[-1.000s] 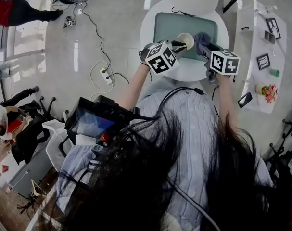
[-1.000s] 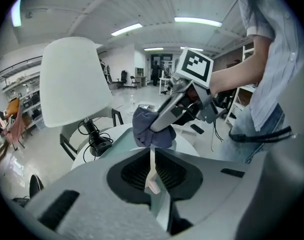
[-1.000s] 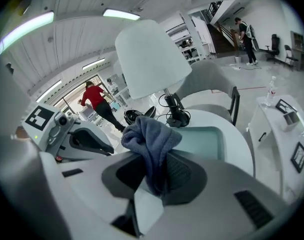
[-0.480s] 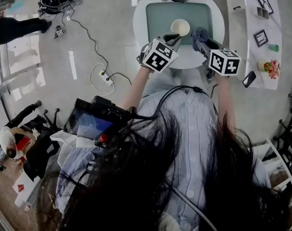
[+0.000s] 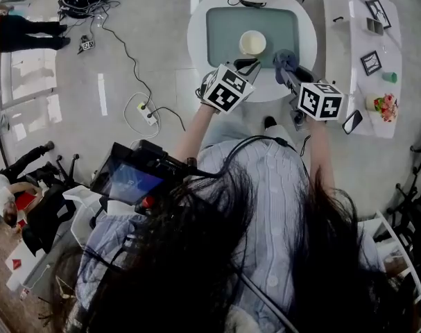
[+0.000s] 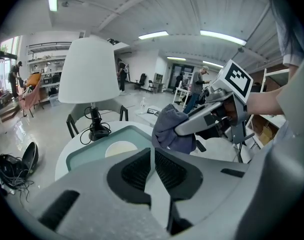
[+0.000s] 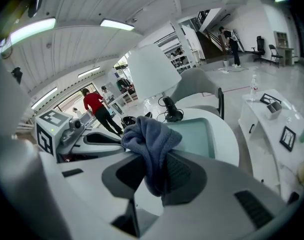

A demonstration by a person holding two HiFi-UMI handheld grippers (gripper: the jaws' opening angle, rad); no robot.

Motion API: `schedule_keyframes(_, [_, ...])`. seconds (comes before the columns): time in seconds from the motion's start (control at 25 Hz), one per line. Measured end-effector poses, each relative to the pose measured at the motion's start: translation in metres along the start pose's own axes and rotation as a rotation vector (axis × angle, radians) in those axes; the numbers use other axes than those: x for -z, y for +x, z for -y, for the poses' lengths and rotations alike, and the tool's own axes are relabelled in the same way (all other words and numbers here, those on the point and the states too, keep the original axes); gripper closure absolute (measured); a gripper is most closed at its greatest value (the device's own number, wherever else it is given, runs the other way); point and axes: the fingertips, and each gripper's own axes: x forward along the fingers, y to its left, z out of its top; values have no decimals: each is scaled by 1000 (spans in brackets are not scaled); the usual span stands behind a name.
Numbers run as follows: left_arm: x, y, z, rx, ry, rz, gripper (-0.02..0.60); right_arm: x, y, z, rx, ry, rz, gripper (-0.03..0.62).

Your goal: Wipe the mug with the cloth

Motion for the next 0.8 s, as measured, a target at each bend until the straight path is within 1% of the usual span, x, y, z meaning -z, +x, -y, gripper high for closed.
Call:
schedule_keyframes(0.08, [1,-1,5,-32,-6,-12,543,-1,-8,0,-27,-20,2,499])
schedule_keyframes(0.2, [-1,1,13,-105,-46,-17,543,5,-18,5,-72,-57,-13,499])
schedule_keyframes(0.4, [-7,-3,47,-194,-120,41,543,34,-43,16,-134,-107,-53,499])
schedule_keyframes(0.56, [7,-3,84,-263,-176,44,543,57,-69,23,-179,-122,-65,499])
schedule_keyframes(0.8, [28,-12,132,-359,-227,40,543,78,-102,24,-246,-163,-61,499])
